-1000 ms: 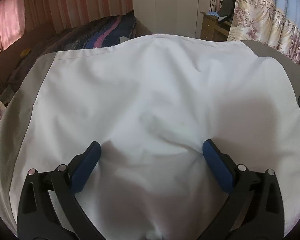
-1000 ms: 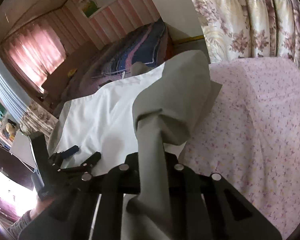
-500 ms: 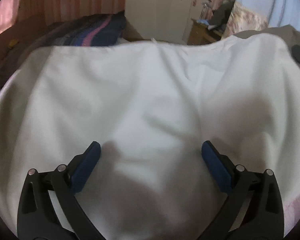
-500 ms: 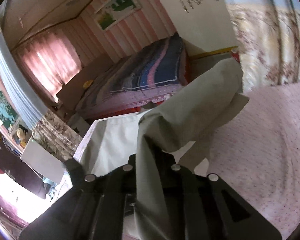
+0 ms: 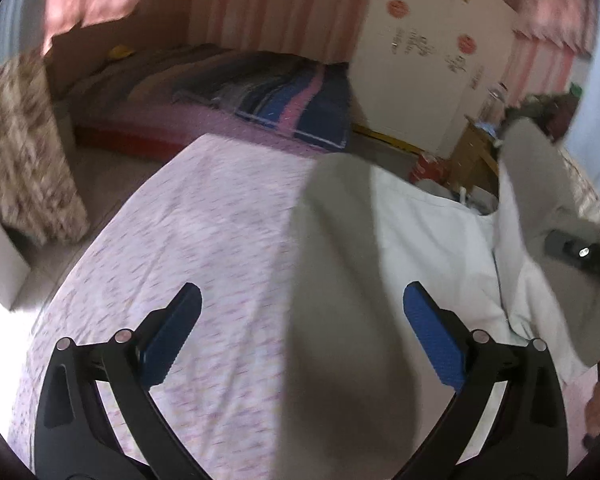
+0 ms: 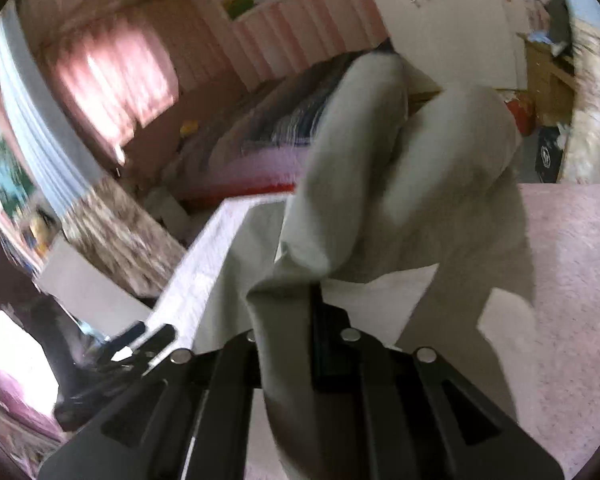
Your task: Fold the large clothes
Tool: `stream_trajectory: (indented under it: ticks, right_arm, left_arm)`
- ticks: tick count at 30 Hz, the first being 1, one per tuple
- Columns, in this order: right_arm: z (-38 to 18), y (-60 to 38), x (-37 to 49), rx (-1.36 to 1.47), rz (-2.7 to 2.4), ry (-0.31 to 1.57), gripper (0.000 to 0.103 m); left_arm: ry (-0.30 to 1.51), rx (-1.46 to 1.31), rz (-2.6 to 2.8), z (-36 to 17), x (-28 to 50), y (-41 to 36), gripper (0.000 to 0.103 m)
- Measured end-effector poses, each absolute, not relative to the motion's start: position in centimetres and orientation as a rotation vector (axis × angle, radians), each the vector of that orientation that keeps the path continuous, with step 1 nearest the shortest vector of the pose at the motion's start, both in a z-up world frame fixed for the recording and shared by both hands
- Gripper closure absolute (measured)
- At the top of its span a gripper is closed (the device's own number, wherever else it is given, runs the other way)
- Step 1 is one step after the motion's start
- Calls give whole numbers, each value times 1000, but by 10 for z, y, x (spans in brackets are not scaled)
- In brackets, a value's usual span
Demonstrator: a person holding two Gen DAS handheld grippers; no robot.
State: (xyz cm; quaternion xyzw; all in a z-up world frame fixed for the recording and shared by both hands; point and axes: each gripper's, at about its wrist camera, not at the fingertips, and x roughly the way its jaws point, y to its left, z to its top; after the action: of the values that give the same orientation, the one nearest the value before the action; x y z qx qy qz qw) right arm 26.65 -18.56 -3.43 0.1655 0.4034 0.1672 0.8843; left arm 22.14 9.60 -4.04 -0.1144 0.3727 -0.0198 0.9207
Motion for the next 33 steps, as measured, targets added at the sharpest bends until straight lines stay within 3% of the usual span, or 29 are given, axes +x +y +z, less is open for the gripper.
stream_trajectory:
  ticks: [6, 11, 12, 14, 15, 19, 25, 33]
  right_arm:
    - [-96, -104, 277, 159, 294, 954, 99]
    - [-114, -72, 268, -88, 219, 950, 93]
    - [-111, -69, 268, -106, 211, 957, 89]
    - [-89, -68, 260, -78, 254, 939, 62]
    - [-74, -65, 254, -62, 283, 912, 41]
    - [3, -94, 217, -15, 295, 733, 21]
    - [44, -199, 186, -4, 116, 622, 14]
    - [0, -336, 153, 158, -32, 671, 14]
  left_arm:
    - [803, -284, -14, -57, 210, 127, 3]
    - [811, -261, 4, -60, 195, 139, 3]
    - [815, -266, 2, -60, 193, 140, 3]
    - [811, -269, 3, -55, 188, 140, 3]
    - [795, -265, 11, -48, 184, 140, 3]
    - [760, -238, 29, -25, 177, 131, 3]
    - [718, -186, -50, 8, 164, 75, 3]
    - [712, -121, -251, 32, 163, -43, 3]
